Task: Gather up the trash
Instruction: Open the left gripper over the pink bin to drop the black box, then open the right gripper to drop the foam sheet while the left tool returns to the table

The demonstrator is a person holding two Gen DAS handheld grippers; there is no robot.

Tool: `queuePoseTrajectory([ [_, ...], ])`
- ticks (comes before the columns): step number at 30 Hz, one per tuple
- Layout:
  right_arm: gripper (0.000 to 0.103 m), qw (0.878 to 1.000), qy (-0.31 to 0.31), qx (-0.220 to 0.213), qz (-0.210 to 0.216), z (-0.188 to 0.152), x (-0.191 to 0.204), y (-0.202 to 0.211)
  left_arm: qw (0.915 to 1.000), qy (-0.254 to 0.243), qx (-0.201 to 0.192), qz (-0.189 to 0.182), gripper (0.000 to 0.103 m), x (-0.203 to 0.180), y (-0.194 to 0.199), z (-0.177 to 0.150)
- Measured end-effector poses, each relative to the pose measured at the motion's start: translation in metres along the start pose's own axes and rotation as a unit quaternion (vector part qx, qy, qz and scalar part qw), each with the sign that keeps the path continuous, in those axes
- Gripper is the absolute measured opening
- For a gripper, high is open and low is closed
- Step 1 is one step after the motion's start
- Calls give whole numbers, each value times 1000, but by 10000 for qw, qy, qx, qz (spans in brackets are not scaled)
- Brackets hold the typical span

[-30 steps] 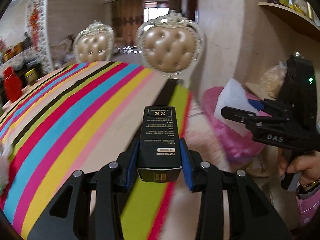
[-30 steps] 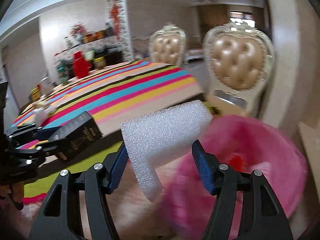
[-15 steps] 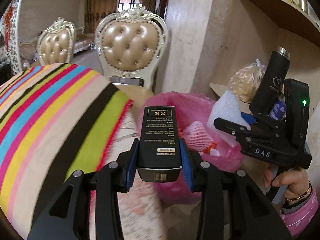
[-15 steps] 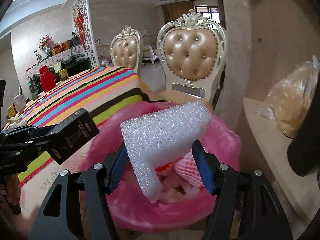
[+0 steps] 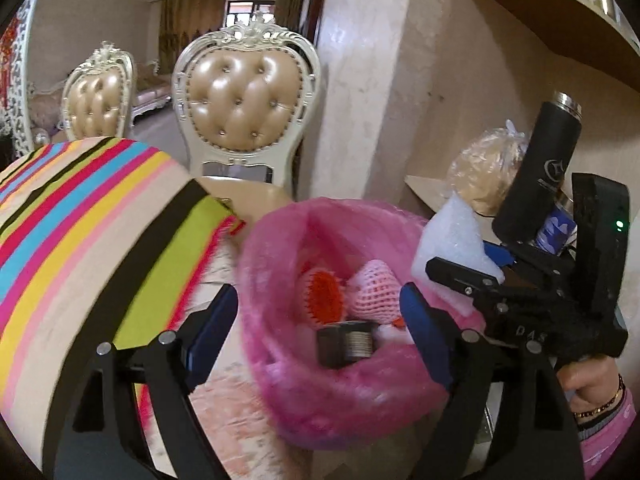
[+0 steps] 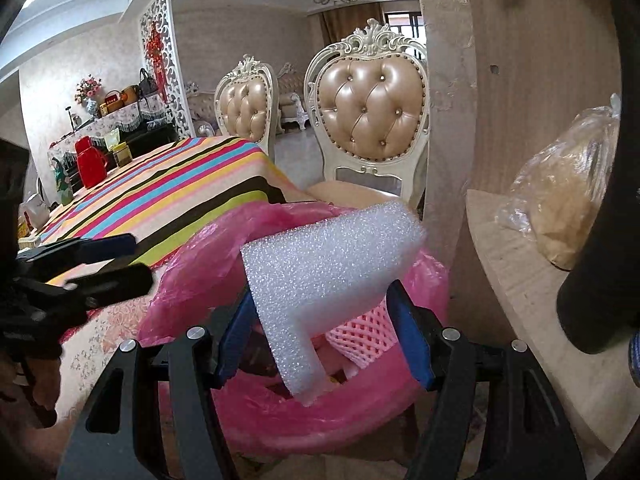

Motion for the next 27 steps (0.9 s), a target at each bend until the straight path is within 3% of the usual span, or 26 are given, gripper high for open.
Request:
queuePoseTrajectory([
  [2, 79, 10000, 9, -38, 7, 2, 6, -1, 9995, -66, -113, 287, 83, 11, 16, -3],
  [9, 82, 9998, 120, -151, 3, 13, 33, 1, 9938, -17, -227, 1091, 98, 55, 67, -25],
  [15, 85, 9990, 340, -148, 235, 17, 69, 3, 9864, 148, -203, 1625, 98, 90, 106, -48],
  [21, 85, 9955, 699, -52, 645, 19, 124, 1, 9754, 359, -137, 2171, 98, 125, 145, -64],
  [27, 85, 9867, 1227, -27, 1068, 15, 190, 5, 9584, 391, -57, 2827, 98, 156, 192, -88],
])
Point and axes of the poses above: each gripper's, at about its wrist camera, not at the fingertips, and y roughly against the way its jaws point, x to its left, z to its top, the point moved 5 cm from there along -y, roughly the way its jaws point, and after that the axes turned 9 degrees about -z, right-handed, at the moved point
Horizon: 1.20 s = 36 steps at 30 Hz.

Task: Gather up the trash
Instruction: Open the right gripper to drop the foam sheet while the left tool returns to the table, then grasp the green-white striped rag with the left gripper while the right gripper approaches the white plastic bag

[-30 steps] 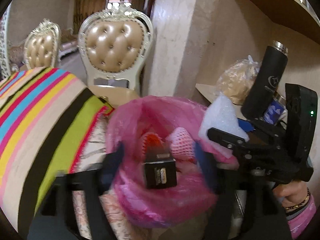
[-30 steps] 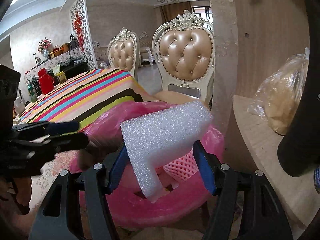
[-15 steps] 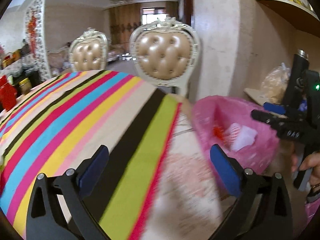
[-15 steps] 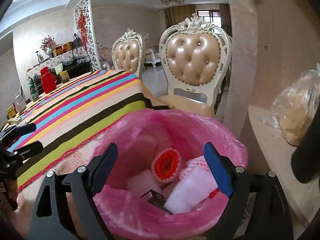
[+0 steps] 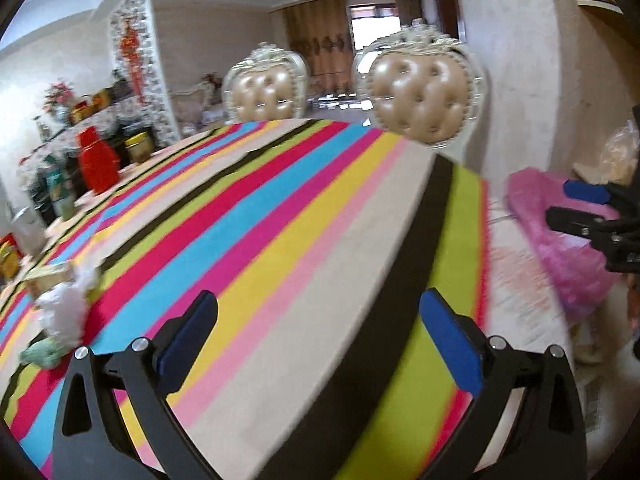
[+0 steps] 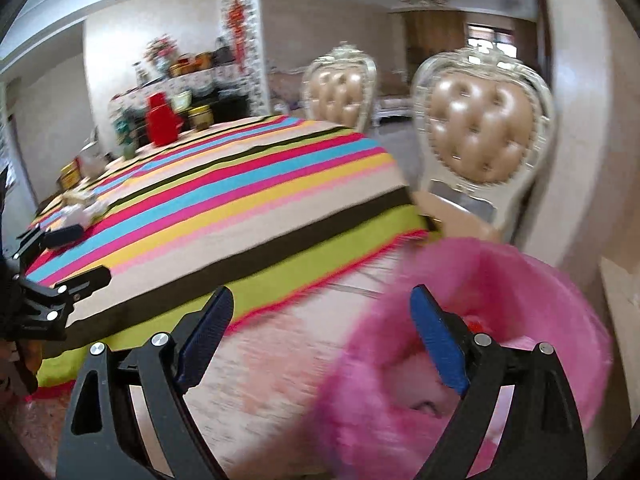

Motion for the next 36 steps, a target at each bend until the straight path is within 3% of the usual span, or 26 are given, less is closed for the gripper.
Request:
queuePoseTrajectory([
  [5, 85, 9984, 414, 45, 380, 7, 59, -9, 9972, 447, 66, 593, 98, 71, 19, -21],
  [9, 85, 9948, 732, 7, 703, 17, 104, -12, 9890, 1003, 45, 1085, 98, 135, 39, -36],
  [15, 85, 9846, 1213, 4, 1259, 37, 184, -21, 9641, 1940, 11, 1815, 98, 224, 83, -72],
  [20, 85, 9727, 1388, 143, 1854, 56, 254, -40, 9336, 2738, 72, 2309, 98, 293, 109, -101],
  [22, 85, 9698, 1353, 224, 2015, 64, 274, -47, 9246, 3002, 129, 2341, 98, 316, 110, -108],
  [25, 85, 9687, 1292, 246, 2105, 75, 305, -57, 9186, 3143, 215, 2387, 97, 338, 101, -109],
  [29, 85, 9672, 1376, 290, 2114, 74, 331, -66, 9162, 3254, 239, 2327, 91, 351, 86, -110],
  [32, 85, 9654, 1527, 317, 2088, 70, 344, -70, 9135, 3420, 218, 2191, 74, 361, 74, -116],
  [35, 85, 9643, 1595, 359, 2084, 69, 354, -78, 9154, 3645, 292, 1680, 58, 368, 62, -122],
  [36, 85, 9637, 1596, 396, 2103, 70, 359, -82, 9156, 3694, 248, 1568, 44, 369, 62, -122],
])
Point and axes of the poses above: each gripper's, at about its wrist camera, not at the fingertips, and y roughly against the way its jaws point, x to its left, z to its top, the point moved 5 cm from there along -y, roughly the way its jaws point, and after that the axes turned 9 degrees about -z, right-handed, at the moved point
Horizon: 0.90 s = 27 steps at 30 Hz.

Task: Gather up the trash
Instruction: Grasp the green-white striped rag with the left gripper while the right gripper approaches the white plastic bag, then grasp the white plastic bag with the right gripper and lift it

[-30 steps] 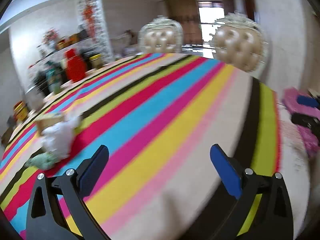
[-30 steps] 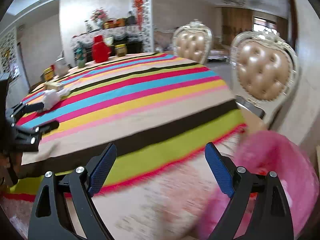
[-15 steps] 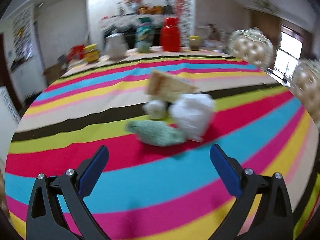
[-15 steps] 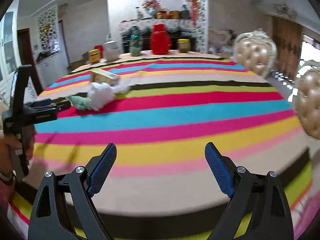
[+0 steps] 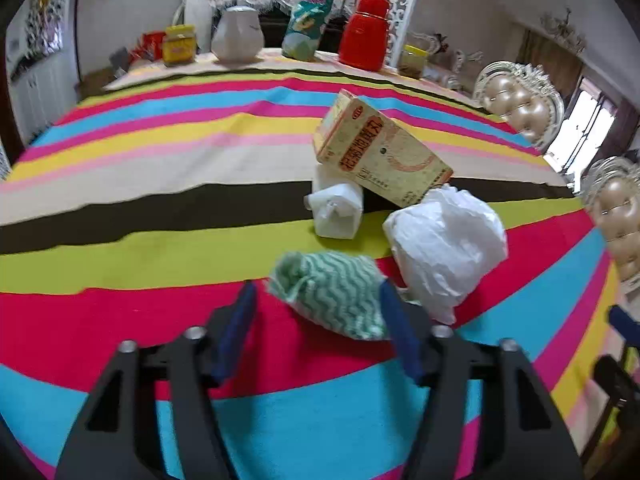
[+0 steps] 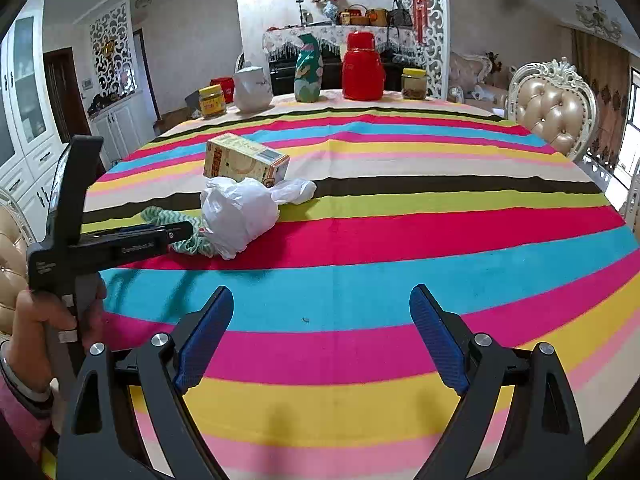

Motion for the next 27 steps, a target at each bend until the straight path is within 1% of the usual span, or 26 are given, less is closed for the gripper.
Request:
queuePoseTrajectory([
  [1, 85, 10000, -3, 33, 17, 2, 2, -6, 9999, -1, 16, -170, 33, -1, 0, -1],
  [3, 85, 9999, -29, 101, 48, 7, 7, -18, 9996, -145, -15, -244, 25, -3, 4, -2],
  [5, 85, 9997, -92, 139, 155, 12, 15, -28, 9995, -227, -185, -141, 23, -1, 12, -2],
  [8, 85, 9995, -131, 207, 221, 17, 28, -44, 9967, -322, -645, 363, 23, 10, 30, 4],
  [9, 85, 9993, -132, 223, 258, 20, 35, -51, 9946, -333, -816, 556, 23, 15, 36, 7],
  [11, 85, 9991, -124, 257, 314, 23, 45, -58, 9904, -336, -1065, 810, 23, 22, 45, 11],
  [13, 85, 9988, -98, 292, 378, 28, 59, -67, 9860, -398, -1207, 1077, 23, 28, 51, 15],
  [15, 85, 9988, -54, 283, 397, 33, 70, -73, 9848, -374, -1240, 1155, 23, 33, 53, 17],
  [20, 85, 9988, 48, 292, 399, 44, 92, -88, 9848, -238, -1231, 1199, 23, 41, 52, 22],
  [27, 85, 9988, 109, 336, 339, 53, 103, -102, 9864, -114, -1177, 1139, 23, 50, 51, 18],
])
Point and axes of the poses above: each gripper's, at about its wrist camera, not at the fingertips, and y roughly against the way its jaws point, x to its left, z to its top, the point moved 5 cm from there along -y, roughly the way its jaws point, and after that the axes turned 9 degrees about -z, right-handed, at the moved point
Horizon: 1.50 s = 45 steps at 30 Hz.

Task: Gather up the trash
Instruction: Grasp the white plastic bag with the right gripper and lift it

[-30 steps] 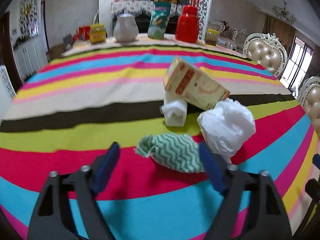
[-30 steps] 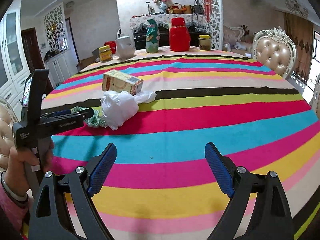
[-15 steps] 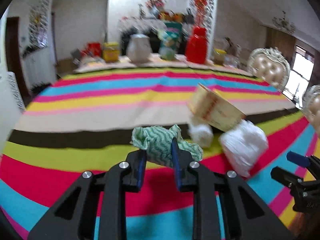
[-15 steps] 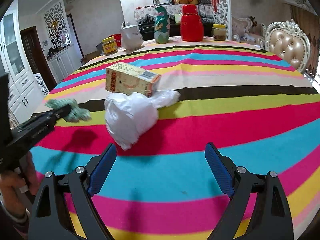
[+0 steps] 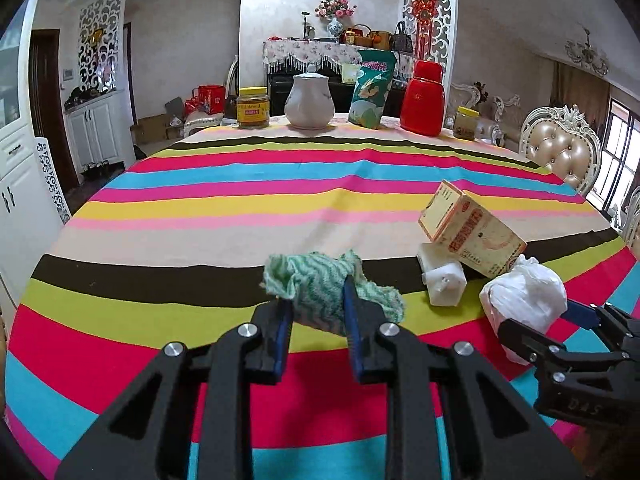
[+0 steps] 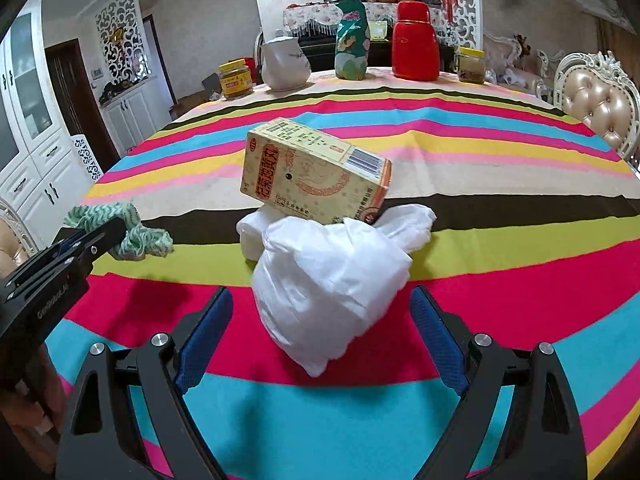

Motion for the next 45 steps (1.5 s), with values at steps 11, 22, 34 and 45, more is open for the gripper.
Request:
queuePoseTrajectory([
  [11, 77, 9997, -21, 60, -236, 2, -2, -6, 10000, 17, 48, -47, 24, 3, -3, -1],
  [22, 42, 9999, -7, 61, -130, 0, -1, -6, 10000, 15, 58, -68, 24, 1, -4, -1],
  [34, 35, 9948, -87, -946, -362, 3, -5, 33, 9998, 13, 83, -154, 24, -1, -9, -1],
  [45, 35, 9938, -315, -1057, -170, -3, -15, 57, 9996, 103, 27, -245, 24, 3, -7, 0],
])
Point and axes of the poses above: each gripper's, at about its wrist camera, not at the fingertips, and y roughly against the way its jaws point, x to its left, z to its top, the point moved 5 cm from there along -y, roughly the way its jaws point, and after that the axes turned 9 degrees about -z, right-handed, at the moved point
